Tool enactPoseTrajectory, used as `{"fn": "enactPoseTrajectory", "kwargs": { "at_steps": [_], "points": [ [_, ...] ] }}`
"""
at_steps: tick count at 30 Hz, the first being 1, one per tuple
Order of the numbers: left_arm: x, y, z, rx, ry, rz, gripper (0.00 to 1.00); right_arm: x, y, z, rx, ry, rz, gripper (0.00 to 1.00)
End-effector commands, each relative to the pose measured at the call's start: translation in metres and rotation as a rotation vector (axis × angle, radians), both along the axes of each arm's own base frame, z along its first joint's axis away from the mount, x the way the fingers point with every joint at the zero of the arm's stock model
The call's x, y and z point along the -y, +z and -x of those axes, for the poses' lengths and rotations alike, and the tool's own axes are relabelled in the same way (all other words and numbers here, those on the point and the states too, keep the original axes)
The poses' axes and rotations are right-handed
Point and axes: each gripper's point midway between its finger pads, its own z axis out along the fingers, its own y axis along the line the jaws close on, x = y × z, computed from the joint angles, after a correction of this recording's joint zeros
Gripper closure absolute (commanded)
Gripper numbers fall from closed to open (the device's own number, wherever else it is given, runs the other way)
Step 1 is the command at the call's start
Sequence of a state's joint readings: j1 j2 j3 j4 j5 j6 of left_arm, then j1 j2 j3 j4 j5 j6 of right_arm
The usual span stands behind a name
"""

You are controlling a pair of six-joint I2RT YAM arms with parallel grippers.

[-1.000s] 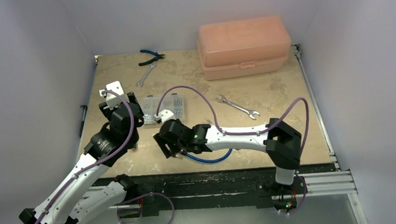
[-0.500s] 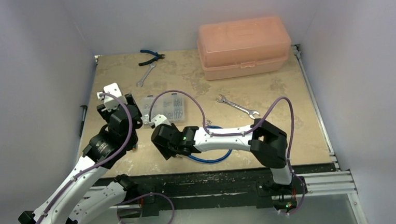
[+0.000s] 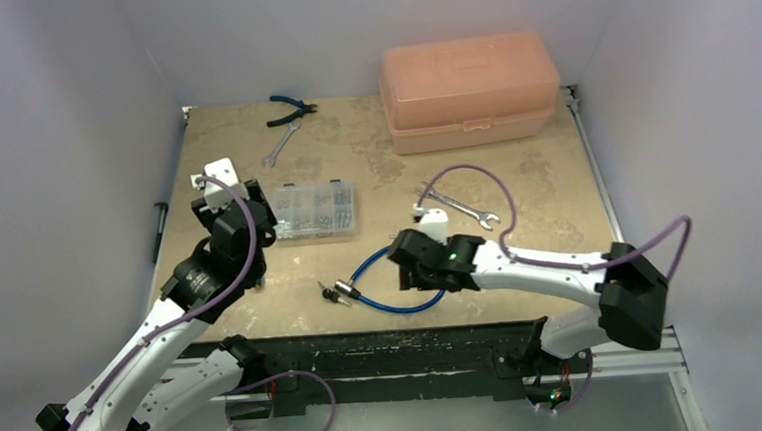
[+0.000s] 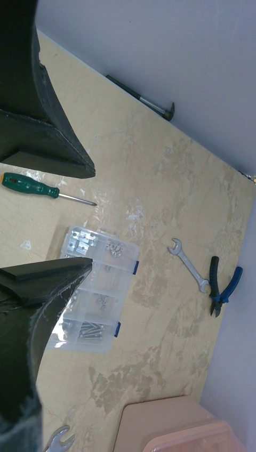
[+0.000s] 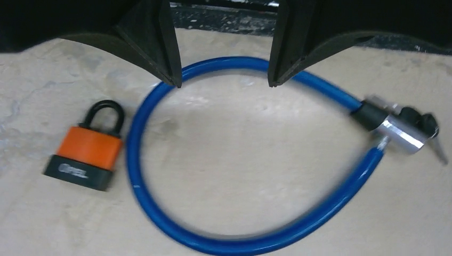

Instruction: Unlock with the key

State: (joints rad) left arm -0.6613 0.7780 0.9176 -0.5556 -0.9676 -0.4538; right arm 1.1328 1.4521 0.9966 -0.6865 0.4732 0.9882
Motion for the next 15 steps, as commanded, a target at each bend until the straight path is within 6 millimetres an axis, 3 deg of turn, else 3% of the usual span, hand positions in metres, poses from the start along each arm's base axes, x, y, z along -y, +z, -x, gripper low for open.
{"fn": "enactPoseTrajectory", "kwargs": {
  "at_steps": [1, 5, 15],
  "points": [
    [0.005, 0.001, -0.005, 0.011, -0.02, 0.006, 0.41, 0.022, -0.003, -0.013, -0.045, -0.156, -0.19, 0.32],
    [0.008, -0.003, -0.007, -0.005, -0.028, -0.005, 0.41, 0.03, -0.007, -0.024, -0.045, -0.173, -0.209, 0.31],
    [0.01, -0.008, -0.01, -0.022, -0.032, -0.019, 0.41, 0.056, -0.041, -0.037, -0.081, -0.216, -0.128, 0.31]
  ]
}}
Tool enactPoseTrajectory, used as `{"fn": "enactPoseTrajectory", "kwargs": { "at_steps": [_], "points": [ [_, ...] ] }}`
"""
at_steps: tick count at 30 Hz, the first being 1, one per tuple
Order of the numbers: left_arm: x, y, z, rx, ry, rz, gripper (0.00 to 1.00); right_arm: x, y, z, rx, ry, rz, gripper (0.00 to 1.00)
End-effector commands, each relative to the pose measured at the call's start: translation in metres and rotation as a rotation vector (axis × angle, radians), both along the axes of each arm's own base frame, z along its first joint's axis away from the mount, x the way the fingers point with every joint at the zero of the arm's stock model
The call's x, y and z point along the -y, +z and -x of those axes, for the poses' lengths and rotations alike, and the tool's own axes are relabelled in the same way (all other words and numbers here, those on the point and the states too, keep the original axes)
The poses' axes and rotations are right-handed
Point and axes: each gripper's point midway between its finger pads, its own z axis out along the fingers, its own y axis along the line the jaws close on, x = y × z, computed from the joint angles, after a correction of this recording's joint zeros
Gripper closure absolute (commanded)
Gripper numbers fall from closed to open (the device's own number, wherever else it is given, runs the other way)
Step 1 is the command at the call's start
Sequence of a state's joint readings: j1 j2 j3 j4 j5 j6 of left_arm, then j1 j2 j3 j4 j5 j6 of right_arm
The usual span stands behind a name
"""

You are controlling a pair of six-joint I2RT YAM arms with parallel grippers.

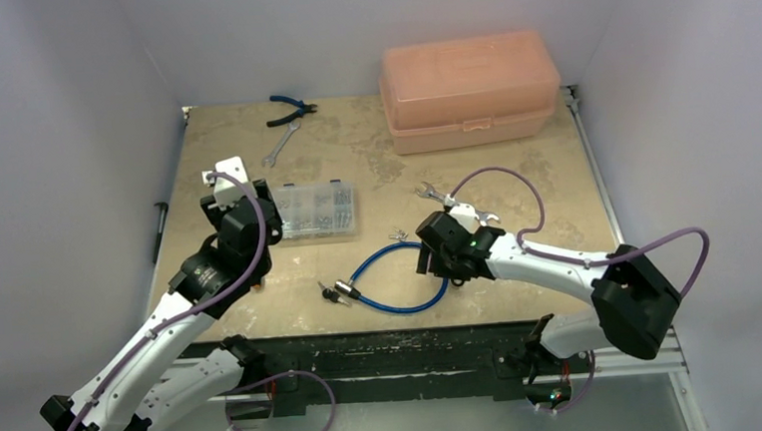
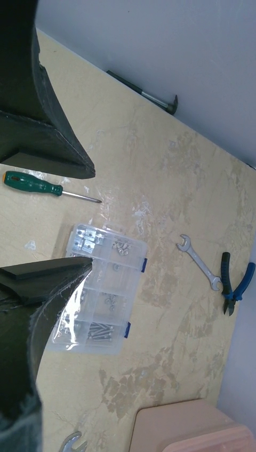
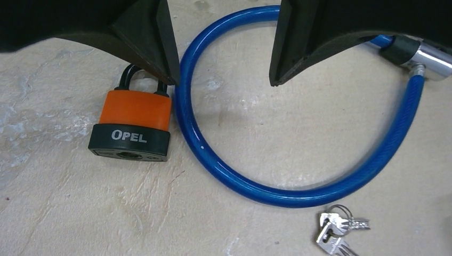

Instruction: Unlock with the key

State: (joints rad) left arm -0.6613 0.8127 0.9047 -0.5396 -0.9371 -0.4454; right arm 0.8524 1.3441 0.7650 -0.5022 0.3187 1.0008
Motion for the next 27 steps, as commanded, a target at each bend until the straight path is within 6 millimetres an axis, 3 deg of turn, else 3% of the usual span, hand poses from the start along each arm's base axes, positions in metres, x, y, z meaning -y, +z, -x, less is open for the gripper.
{"fn": "enactPoseTrajectory", "kwargs": {
  "at_steps": [1, 12, 27],
  "points": [
    [0.001, 0.004, -0.003, 0.013, -0.001, -0.002, 0.41, 0.002, -0.009, -0.005, 0.003, 0.007, 0.012, 0.31],
    [0.0, 0.003, -0.004, 0.009, -0.001, -0.006, 0.41, 0.021, -0.027, -0.006, -0.028, -0.008, 0.045, 0.3],
    [0.001, 0.002, -0.004, 0.007, -0.005, -0.005, 0.41, 0.07, -0.019, -0.02, -0.011, -0.105, 0.099, 0.28]
  ]
}}
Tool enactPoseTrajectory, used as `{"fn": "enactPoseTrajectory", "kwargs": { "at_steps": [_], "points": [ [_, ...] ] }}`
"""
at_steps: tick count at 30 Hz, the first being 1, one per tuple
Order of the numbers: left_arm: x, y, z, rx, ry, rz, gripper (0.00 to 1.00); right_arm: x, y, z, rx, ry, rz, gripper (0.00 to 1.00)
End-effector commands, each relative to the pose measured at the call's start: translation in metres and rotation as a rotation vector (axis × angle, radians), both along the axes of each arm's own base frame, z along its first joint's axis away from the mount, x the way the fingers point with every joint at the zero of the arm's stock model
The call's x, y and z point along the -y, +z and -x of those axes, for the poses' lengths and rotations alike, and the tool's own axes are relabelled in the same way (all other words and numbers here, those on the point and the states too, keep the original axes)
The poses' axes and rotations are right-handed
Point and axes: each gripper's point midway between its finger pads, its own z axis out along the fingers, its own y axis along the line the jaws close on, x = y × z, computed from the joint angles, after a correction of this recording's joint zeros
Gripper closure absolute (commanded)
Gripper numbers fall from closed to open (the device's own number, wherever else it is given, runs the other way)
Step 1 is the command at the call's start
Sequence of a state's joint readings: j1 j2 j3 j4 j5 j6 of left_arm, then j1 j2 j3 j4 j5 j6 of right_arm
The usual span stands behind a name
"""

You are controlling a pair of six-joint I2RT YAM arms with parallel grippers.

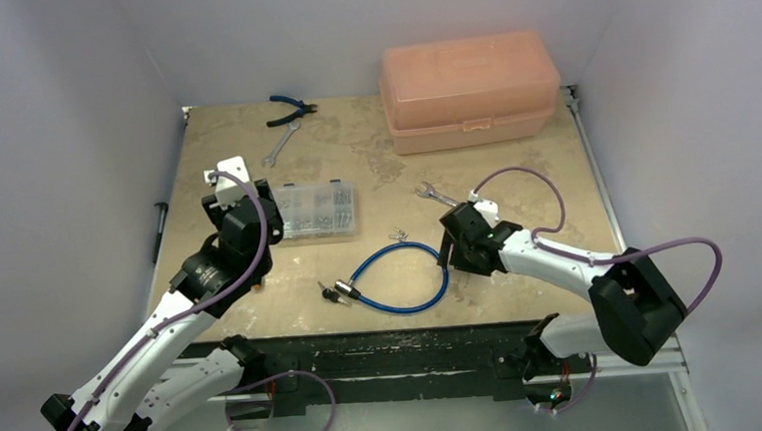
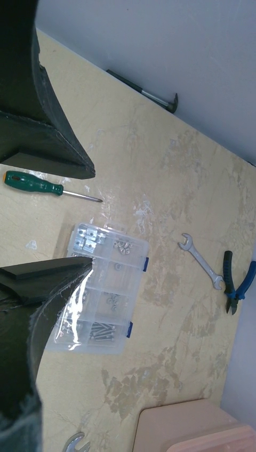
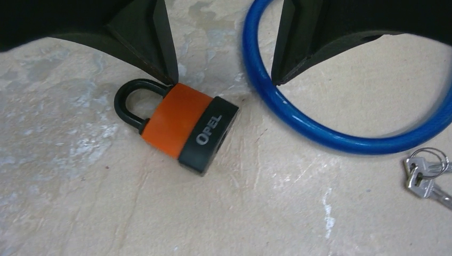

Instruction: Unlock with the key

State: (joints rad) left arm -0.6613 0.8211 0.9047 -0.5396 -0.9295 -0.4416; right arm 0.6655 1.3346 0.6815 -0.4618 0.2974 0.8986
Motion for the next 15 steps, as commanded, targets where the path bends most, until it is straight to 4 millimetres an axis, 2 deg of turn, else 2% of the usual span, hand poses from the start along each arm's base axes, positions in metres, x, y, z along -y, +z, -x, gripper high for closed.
{"fn": "enactPoseTrajectory", "kwargs": {
  "at_steps": [1, 6, 15],
  "points": [
    [-0.001, 0.005, -0.003, 0.018, 0.003, 0.002, 0.41, 0.018, 0.004, -0.003, 0.019, -0.018, 0.042, 0.27],
    [0.0, 0.004, -0.003, 0.014, 0.0, -0.001, 0.41, 0.03, 0.006, -0.009, 0.028, -0.044, 0.052, 0.26],
    [0.0, 0.003, -0.003, 0.011, 0.001, -0.006, 0.41, 0.036, 0.012, -0.033, 0.043, -0.062, 0.026, 0.24]
  ]
}}
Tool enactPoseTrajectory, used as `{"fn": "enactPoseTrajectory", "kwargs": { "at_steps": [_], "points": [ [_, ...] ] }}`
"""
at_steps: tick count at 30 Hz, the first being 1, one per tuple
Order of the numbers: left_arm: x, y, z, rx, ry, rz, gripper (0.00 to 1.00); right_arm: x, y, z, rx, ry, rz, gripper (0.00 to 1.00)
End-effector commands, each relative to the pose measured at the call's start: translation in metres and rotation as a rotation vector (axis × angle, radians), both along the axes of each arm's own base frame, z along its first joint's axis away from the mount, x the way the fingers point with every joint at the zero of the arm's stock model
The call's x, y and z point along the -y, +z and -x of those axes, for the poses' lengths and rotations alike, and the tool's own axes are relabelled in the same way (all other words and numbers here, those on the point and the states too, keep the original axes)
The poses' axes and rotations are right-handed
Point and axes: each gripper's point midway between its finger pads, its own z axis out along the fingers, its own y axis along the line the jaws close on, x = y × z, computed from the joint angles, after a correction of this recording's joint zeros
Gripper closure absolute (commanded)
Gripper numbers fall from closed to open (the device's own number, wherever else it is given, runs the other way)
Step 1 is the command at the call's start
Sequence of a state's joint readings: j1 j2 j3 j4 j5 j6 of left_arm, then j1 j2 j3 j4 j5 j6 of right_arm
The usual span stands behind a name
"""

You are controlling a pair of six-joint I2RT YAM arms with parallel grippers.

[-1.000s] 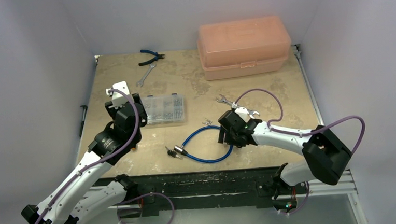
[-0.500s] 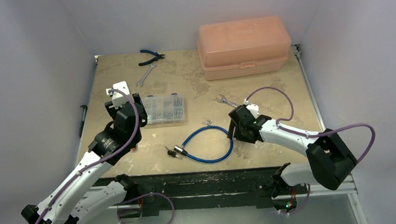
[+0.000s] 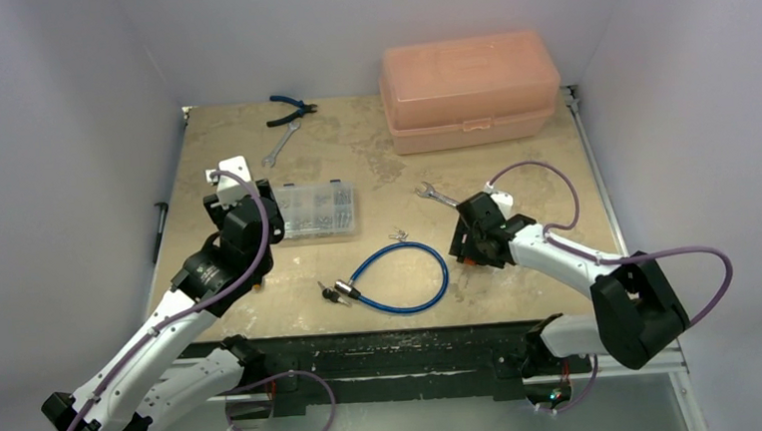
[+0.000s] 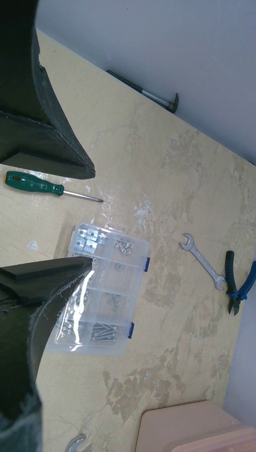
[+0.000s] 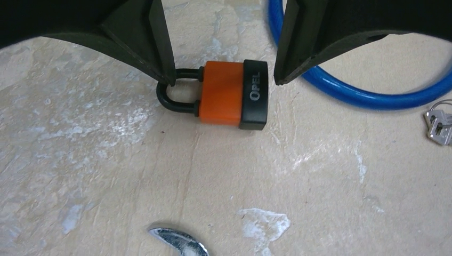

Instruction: Unlock with the key

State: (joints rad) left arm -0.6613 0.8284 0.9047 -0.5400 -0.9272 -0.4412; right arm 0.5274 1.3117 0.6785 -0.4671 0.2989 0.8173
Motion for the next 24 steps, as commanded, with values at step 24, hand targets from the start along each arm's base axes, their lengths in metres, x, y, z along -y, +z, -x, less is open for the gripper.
{"fn": "enactPoseTrajectory", "kwargs": {
  "at_steps": [24],
  "points": [
    [0.0, 0.007, -0.002, 0.023, -0.008, 0.007, 0.41, -0.033, 0.019, 0.014, 0.01, 0.094, -0.23, 0.1]
  ]
}}
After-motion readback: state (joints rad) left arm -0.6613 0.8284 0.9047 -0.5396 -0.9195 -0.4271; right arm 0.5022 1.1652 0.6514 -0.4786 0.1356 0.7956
